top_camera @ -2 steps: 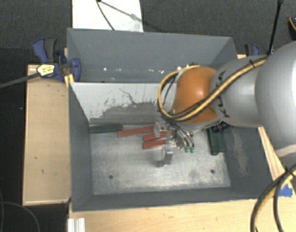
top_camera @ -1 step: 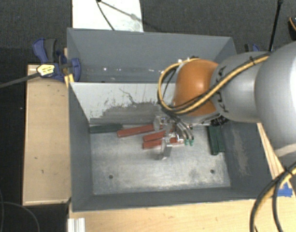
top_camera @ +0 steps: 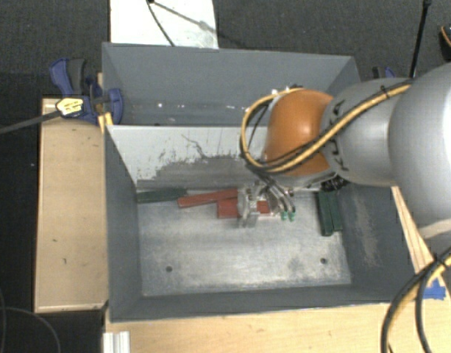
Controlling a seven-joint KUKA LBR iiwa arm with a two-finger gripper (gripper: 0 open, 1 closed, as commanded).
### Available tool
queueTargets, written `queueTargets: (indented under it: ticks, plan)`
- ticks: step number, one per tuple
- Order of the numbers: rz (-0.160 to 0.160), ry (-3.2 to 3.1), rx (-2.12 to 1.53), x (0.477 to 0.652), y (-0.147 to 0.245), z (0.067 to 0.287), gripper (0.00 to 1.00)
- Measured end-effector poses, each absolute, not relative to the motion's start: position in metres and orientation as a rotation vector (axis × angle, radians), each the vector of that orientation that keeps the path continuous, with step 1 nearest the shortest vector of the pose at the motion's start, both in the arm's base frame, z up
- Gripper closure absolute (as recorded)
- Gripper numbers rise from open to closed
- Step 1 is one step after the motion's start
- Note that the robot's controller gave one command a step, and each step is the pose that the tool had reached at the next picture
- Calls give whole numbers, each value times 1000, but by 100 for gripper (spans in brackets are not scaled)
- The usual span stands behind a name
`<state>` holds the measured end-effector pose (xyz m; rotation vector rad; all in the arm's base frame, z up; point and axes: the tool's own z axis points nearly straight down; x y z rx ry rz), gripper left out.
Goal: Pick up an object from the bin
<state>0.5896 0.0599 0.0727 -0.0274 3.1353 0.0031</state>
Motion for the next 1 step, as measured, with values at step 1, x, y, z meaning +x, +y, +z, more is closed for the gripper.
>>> queueTargets:
  ticks: [1]
  plan:
    - [0, 3112, -387, 567, -63, 75, 100]
